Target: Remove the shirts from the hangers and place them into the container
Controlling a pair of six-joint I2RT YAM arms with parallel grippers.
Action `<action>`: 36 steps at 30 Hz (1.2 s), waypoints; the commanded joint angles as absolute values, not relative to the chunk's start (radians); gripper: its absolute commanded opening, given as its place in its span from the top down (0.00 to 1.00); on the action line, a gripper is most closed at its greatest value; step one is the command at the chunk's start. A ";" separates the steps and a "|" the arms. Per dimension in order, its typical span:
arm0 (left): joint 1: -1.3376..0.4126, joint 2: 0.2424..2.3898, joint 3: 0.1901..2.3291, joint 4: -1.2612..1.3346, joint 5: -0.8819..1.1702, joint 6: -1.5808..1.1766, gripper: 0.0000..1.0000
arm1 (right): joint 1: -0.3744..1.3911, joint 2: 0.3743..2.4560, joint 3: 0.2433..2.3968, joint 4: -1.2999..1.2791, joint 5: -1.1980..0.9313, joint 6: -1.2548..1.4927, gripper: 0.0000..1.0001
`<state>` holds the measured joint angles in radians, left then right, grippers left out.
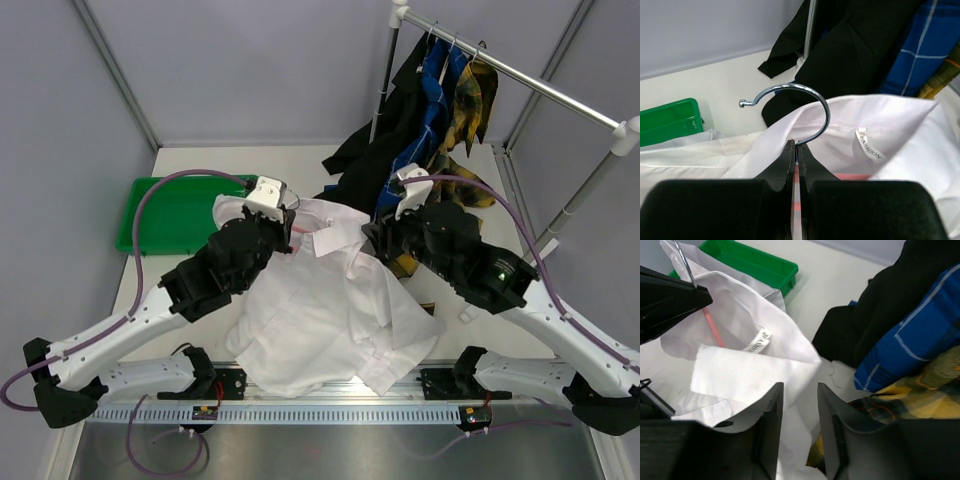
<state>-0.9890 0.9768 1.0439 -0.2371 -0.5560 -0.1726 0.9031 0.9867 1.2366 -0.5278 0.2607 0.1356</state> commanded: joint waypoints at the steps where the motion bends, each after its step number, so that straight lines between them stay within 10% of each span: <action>1: -0.983 1.011 1.153 -0.193 -0.614 -0.167 1.00 | 0.902 1.020 1.298 -0.517 0.230 0.183 0.52; 36: -0.959 1.063 1.170 -0.276 -0.910 -0.419 1.00 | 1.060 1.189 1.282 -0.336 0.396 0.799 0.37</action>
